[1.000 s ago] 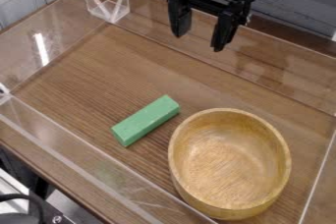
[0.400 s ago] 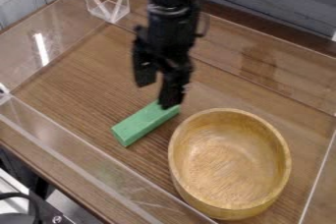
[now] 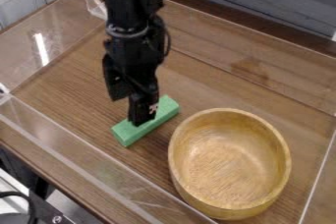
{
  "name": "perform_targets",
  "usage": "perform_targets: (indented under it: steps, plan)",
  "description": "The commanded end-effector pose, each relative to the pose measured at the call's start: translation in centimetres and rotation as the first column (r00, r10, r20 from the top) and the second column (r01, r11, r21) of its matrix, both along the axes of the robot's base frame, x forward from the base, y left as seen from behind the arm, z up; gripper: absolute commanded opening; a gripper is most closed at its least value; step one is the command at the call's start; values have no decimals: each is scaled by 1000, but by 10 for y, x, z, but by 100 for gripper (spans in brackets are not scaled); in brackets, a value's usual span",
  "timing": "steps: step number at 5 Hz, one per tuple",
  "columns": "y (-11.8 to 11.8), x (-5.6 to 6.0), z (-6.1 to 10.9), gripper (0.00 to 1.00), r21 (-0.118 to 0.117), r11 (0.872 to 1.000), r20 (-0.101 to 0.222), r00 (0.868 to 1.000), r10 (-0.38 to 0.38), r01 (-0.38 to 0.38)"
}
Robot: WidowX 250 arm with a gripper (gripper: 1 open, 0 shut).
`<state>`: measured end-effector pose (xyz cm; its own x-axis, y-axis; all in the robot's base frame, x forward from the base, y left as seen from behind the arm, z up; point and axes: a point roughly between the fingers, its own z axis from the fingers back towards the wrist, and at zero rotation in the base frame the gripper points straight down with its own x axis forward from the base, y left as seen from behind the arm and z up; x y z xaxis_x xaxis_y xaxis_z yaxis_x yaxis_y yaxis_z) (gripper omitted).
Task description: Put the green block in the brown bowl
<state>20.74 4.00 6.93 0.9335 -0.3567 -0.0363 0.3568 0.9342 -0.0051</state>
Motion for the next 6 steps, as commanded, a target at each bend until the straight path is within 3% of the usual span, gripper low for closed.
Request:
perform_targets:
  steps: [1, 6]
  plan:
    - [3, 6, 0, 100, 6, 1000, 72, 997, -7, 7]
    - [11, 12, -33, 100, -13, 999, 103, 994, -32, 33]
